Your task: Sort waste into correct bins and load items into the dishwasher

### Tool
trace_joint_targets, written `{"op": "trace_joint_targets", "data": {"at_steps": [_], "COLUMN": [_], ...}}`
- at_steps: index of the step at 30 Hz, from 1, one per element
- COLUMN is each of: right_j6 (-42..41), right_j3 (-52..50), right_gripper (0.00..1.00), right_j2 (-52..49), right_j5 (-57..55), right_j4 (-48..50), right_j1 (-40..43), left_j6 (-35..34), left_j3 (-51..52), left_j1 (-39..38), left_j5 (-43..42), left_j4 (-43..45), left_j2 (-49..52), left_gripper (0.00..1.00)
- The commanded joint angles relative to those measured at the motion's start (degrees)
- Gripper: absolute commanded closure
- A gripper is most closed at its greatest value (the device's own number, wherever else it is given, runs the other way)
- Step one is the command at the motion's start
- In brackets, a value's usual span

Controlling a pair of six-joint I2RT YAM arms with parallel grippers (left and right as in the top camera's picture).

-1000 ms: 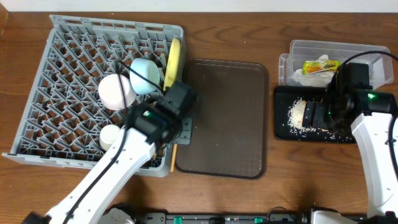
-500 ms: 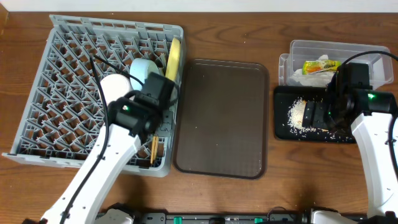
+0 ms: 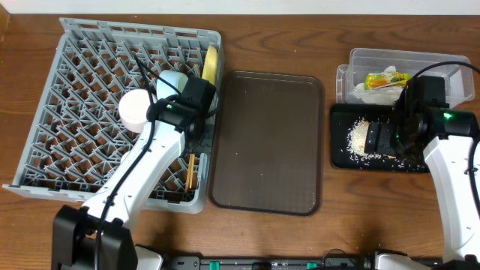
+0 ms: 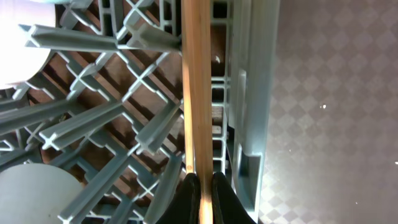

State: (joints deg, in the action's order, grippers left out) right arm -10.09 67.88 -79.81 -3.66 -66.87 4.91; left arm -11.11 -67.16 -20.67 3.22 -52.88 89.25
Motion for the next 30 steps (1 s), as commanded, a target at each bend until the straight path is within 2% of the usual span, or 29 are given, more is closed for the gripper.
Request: {"op": "trace_joint_targets", "data": {"at_steps": [1,5,8,12,16,18,20,24,30], "right_j6": [-0.6,-0.6,-0.6,-0.6,3.2,5.2,5.7,6.1,6.1], "right_j3": [1.1,1.1,1.1,1.1,1.1,1.1,1.1,1.1,1.1], "right_gripper": [0.06,0.06,0.06,0.02,0.01,0.01,0.01,0.01,0.01], "right_j2": [0.4,0.4,0.4,0.4,0.4,0.4,0.4,0.3,0.0], "right_j5": [-0.4,-0.4,-0.4,-0.2,13.9,20.9,21.9,13.9,8.4], "right_j4": [-0.2,-0.2,-0.2,-0.1,4.3,8.2,12.3,16.5,12.2], "right_j1": [0.7,0.7,0.7,0.7,0.3,-0.9,-2.6,-6.2,-6.0], "left_j6": [1.0,1.0,1.0,1.0,0.9,0.3,-0.6,-1.9,-1.8], "left_j3": [0.1,0.1,0.0,-1.2,-1.8,-1.8,-1.8,-1.7,-1.7], "left_j1": [0.3,0.3,0.3,0.7,0.7,0.7,0.8,2.9,12.3], "left_j5": [0.9,1.1,1.2,1.0,-3.3,-4.3,-4.3,-5.2,-12.8], "left_j4": [0.7,0.9,0.9,0.4,1.7,2.7,3.3,1.8,-4.1], "left_j2": [0.1,0.0,-0.9,-4.1,-11.5,-12.9,-13.3,-13.1,-13.1], "left_gripper": [0.93,0.69,0.57,0.54,0.35,0.3,0.23,0.17,0.14]}}
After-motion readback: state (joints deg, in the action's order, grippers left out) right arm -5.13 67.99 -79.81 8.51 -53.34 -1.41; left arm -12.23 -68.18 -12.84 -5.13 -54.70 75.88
